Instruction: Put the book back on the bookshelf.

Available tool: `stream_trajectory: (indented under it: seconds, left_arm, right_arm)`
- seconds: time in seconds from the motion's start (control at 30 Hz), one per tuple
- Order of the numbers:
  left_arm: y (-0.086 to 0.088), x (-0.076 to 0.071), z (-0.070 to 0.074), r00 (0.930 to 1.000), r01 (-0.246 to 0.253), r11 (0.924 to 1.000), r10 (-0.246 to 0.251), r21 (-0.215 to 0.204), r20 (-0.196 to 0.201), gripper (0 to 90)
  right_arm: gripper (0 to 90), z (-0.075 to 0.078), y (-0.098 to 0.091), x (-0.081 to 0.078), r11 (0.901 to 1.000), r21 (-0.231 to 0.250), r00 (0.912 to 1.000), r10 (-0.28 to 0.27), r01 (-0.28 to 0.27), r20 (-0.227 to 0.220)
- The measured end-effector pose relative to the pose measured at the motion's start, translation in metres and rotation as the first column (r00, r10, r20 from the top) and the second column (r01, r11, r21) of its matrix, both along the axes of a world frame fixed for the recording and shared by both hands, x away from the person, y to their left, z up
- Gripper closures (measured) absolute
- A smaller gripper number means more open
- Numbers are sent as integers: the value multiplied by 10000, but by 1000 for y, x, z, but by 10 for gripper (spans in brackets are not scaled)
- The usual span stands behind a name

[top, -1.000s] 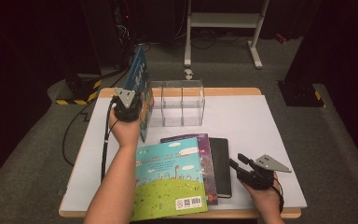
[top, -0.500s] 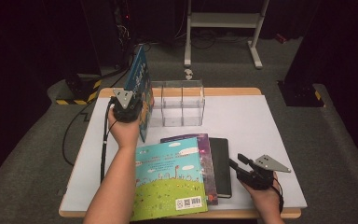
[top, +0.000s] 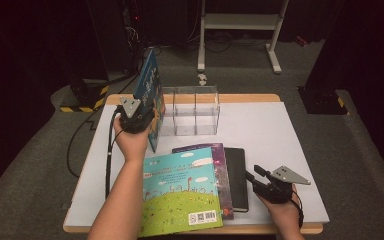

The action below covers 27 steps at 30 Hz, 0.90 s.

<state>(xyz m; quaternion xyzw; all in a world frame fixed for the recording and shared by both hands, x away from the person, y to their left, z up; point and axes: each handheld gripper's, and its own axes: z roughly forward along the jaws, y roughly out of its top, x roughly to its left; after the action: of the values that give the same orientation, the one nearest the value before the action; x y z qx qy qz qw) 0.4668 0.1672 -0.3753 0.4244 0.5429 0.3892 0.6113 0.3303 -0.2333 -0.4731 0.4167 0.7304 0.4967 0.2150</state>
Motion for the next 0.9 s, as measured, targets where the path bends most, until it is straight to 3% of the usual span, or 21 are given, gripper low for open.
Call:
stream_trajectory:
  seconds: [0.43, 0.57, 0.67, 0.9]
  left_arm:
    - [6, -15, -2, 9991, 410, 9991, -410, 111, -53, 464]
    - [9, -22, -2, 9971, 760, 9970, -760, -111, -58, 424]
    - [11, -29, -2, 9934, 1101, 9938, -1106, -154, -294, 365]
    - [16, -41, -8, 9882, 1461, 9893, -1459, 9, -463, 367]
  right_arm:
    - [535, -1, 3, 0, 9999, -105, 10000, 62, -62, -12]
    - [535, -2, 4, 0, 9999, -154, 10000, 70, -70, -2]
    - [535, -2, 4, 0, 9998, -179, 10000, 80, -80, -7]
    - [536, -2, 5, 0, 9997, -221, 10000, 92, -93, -16]
